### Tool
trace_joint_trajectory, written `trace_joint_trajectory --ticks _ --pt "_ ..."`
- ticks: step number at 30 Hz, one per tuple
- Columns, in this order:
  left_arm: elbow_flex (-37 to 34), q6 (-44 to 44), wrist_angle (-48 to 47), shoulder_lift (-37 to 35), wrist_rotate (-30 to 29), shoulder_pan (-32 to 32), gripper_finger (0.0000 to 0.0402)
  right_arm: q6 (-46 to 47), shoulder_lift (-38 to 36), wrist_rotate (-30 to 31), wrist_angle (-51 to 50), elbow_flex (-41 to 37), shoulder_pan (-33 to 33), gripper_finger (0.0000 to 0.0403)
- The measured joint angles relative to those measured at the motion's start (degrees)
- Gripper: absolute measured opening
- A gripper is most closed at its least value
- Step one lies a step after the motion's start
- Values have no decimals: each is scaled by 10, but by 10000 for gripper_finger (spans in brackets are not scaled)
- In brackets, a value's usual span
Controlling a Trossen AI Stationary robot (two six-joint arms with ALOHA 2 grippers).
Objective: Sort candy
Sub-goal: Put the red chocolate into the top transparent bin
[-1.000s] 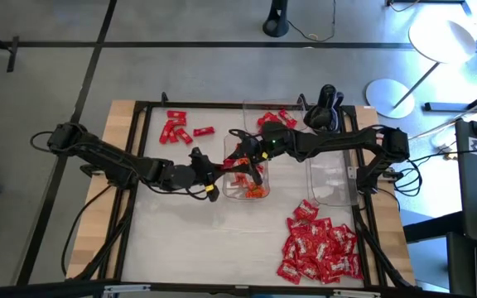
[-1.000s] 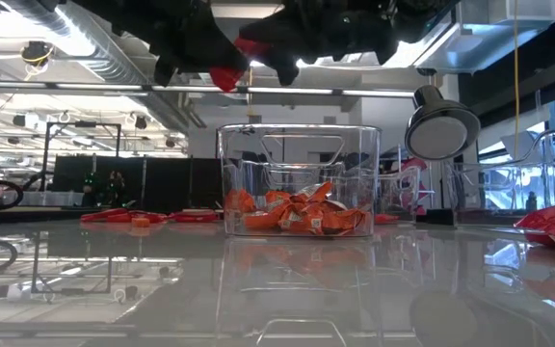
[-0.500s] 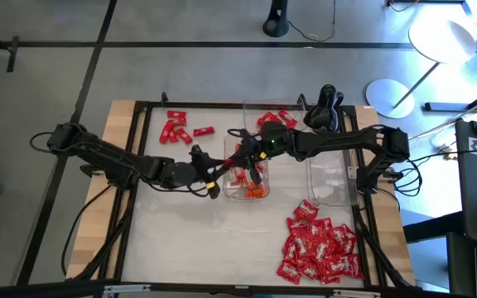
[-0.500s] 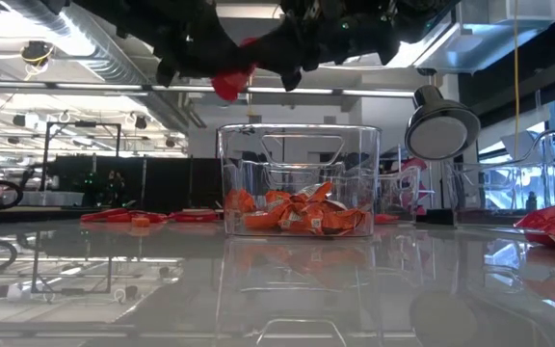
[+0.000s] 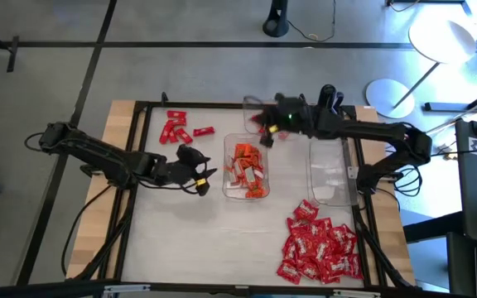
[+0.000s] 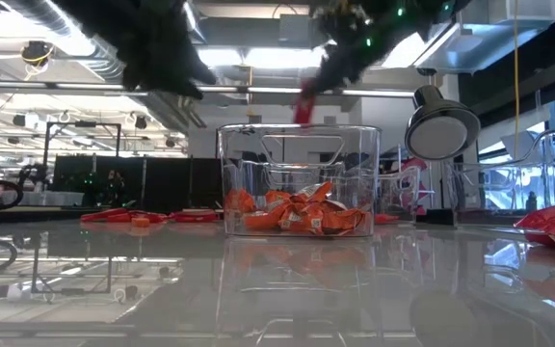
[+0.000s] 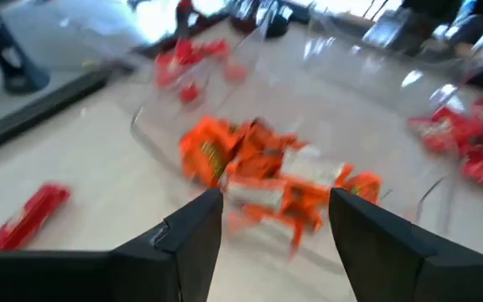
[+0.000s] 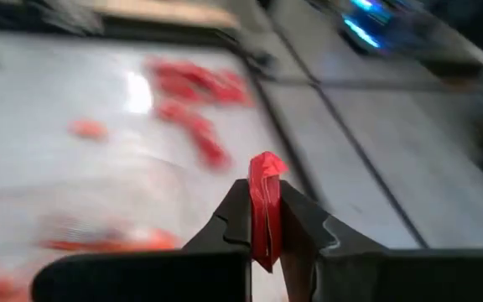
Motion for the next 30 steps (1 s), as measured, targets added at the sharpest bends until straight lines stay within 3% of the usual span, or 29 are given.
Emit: trace_joint_trajectory --ticks 4,11,21,24,30 --pt "0 -48 -48 4 0 0 203 -2 7 20 -37 0 -70 26" --pt "-1 -82 -79 4 0 1 201 19 46 -20 -61 0 -156 29" --pt "-1 -94 -79 4 0 1 202 57 100 -41 -73 0 -177 36" --pt "-1 -94 -79 4 0 1 202 63 104 -51 -79 0 -177 69" --pt "-1 -76 -78 4 0 3 202 82 96 -57 -93 0 -177 177"
